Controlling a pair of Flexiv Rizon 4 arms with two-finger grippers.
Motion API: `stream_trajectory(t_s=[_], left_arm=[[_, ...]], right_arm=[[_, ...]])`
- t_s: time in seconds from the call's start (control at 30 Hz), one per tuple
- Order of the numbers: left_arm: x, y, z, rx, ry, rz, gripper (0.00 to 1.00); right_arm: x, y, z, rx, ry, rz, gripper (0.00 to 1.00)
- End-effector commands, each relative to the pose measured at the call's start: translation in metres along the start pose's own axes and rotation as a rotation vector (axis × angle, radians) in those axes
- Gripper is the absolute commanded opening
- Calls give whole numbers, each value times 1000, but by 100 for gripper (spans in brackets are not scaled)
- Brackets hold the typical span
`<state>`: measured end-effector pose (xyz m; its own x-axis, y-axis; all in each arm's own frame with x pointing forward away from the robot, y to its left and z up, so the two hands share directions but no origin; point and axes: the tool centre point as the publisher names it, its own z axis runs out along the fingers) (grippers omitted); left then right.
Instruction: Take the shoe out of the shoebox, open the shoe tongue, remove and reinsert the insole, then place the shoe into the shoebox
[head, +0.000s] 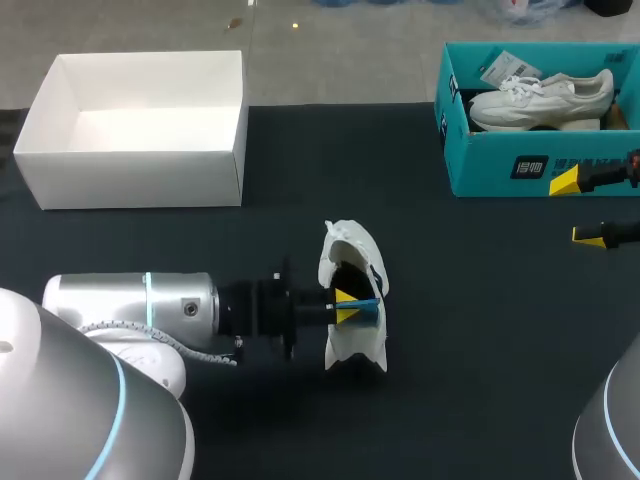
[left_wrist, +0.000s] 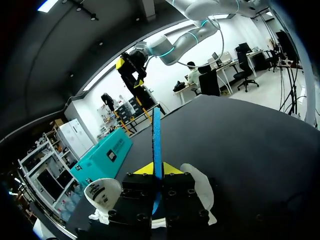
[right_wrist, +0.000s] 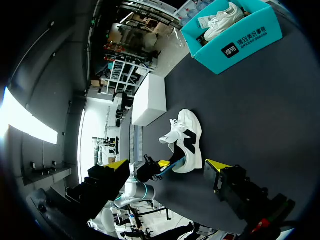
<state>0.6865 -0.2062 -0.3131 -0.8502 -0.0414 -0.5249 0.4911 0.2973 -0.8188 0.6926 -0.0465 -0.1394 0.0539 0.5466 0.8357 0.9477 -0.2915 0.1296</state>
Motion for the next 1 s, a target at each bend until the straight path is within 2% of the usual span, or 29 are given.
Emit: stream_trajectory(t_s=[0.03,0.37,0.5,0.53,0.57,0.6,0.7,0.9,1.0], left_arm=[[-3,10,11,3,1,2,0],[-12,31,16,-38,-35,-3,0],[-13,32,16,-48,-43,-6,0],[-14,30,16,-47,-45,-5,10],[-14,27,15,-42,-48,-5,31],[-14,23,15,-35,-49,-1,38],[-14,12,10,-25,-50,4,43],[-11,-1,-3,-28,-33,15,41],[-7,0,-4,-35,-16,9,32]], right_arm=[[0,-1,0,-1,-1,1,100],[0,-1,0,-1,-1,1,100],[0,-1,0,-1,-1,1,100],[0,-1,0,-1,-1,1,100],[0,-1,0,-1,-1,1,100],[0,-1,0,-1,-1,1,100],[0,-1,0,-1,-1,1,100],[0,-1,0,-1,-1,1,100],[0,-1,0,-1,-1,1,100]])
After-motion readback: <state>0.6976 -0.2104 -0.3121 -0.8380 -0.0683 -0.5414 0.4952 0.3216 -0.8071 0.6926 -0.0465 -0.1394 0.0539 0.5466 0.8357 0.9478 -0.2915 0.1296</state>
